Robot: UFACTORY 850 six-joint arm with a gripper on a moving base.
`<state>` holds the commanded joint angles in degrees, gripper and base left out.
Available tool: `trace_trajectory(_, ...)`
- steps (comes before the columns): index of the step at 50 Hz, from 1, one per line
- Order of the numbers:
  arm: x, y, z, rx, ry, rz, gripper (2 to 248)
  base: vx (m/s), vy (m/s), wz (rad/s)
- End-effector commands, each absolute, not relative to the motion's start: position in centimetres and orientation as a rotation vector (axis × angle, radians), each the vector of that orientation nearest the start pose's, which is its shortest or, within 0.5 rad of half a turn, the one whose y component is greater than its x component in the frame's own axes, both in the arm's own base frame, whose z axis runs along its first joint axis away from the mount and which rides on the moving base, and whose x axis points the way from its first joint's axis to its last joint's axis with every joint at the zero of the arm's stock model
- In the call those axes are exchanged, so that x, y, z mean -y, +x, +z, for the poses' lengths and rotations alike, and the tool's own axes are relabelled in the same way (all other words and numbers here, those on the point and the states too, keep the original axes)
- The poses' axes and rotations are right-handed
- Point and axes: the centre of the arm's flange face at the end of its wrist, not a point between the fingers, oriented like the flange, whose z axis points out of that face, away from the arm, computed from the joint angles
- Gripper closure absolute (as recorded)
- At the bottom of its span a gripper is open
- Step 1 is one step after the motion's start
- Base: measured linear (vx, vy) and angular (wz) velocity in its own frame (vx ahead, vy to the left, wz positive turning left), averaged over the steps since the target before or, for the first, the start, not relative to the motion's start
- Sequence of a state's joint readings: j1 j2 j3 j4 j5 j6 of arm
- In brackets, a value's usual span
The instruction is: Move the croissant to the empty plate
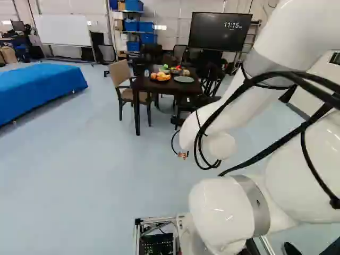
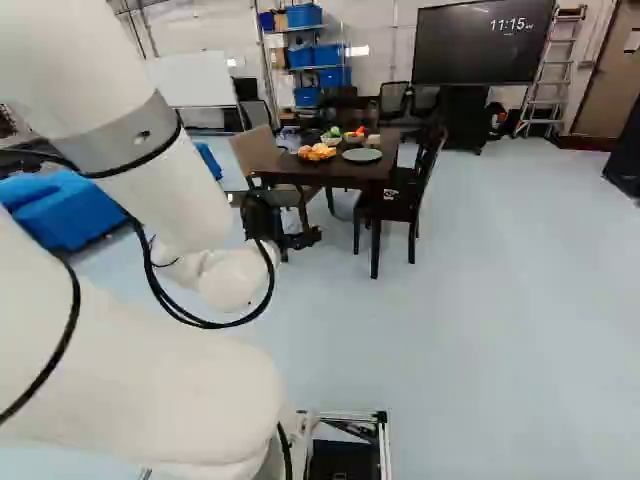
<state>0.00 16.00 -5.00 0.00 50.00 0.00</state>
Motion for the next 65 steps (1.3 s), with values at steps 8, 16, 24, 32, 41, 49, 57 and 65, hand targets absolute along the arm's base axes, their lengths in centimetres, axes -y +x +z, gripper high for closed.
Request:
trace_trajectory(8, 0.00, 27.03, 36.56, 0.000, -2.558, -1.824, 3, 0.000, 0.000, 0.000)
trace_trajectory(16, 0.00, 27.03, 36.56, 0.000, -2.558, -1.824, 3, 0.000, 0.000, 0.000)
trace_trajectory(24, 0.00, 27.03, 36.56, 0.000, -2.558, -1.824, 3, 0.000, 0.000, 0.000)
trace_trajectory(32, 0.00, 27.03, 36.56, 0.000, -2.558, -1.824, 3, 0.000, 0.000, 0.000)
trace_trajectory(41, 0.00, 27.03, 36.56, 0.000, -2.558, -1.824, 3, 0.025, 0.000, -0.001)
trace_trajectory(49, 0.00, 27.03, 36.56, 0.000, -2.558, -1.824, 3, 0.041, 0.000, -0.003)
trace_trajectory(57, 0.00, 27.03, 36.56, 0.000, -2.558, -1.824, 3, 0.063, 0.001, -0.004)
trace_trajectory(65, 0.00, 27.03, 36.56, 0.000, -2.558, -1.824, 3, 0.086, 0.001, -0.009)
